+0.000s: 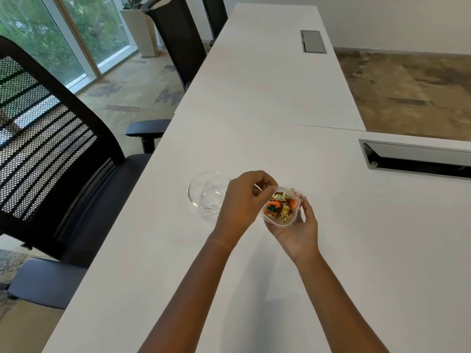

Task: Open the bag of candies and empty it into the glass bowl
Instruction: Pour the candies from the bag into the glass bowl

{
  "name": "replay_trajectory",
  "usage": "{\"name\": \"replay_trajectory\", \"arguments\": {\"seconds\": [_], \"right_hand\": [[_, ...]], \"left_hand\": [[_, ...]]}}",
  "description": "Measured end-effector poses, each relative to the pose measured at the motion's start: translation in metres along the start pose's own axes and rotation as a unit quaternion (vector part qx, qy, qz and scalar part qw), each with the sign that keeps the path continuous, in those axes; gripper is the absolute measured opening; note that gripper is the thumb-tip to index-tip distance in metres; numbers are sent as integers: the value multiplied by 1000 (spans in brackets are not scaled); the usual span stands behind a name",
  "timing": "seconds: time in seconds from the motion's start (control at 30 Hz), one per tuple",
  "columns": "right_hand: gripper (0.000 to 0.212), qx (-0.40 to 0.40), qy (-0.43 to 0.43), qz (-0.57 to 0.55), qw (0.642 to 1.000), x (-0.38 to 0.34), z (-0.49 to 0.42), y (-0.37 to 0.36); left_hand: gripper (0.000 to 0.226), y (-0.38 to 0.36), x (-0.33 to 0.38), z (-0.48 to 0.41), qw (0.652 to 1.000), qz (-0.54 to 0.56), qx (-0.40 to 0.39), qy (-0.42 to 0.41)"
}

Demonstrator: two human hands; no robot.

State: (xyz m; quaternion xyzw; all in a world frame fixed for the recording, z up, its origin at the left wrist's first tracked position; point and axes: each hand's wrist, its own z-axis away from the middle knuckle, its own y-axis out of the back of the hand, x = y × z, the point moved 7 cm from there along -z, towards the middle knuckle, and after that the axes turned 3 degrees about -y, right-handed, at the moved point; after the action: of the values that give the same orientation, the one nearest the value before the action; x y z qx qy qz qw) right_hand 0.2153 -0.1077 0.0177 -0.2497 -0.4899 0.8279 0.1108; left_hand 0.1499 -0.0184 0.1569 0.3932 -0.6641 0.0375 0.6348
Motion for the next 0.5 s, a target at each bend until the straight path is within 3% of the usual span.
{"name": "replay_trajectory", "arguments": {"seconds": [0.13,0.23,0.4,0.5], "right_hand": [[19,36,8,27,999,-3,-12,-1],[18,82,-8,25,996,-1,-24,-1],[11,104,-13,23,994,5,-48,-12],[19,107,-22,41,993,12,-64,-28]], "left_hand": [[9,10,-21,-7,1000,8,-6,21],[13,32,-50,-10,997,-4,52,60],[23,72,-130,6,950,-67,211,222],[37,75,-167,15,918,-67,218,324]]}}
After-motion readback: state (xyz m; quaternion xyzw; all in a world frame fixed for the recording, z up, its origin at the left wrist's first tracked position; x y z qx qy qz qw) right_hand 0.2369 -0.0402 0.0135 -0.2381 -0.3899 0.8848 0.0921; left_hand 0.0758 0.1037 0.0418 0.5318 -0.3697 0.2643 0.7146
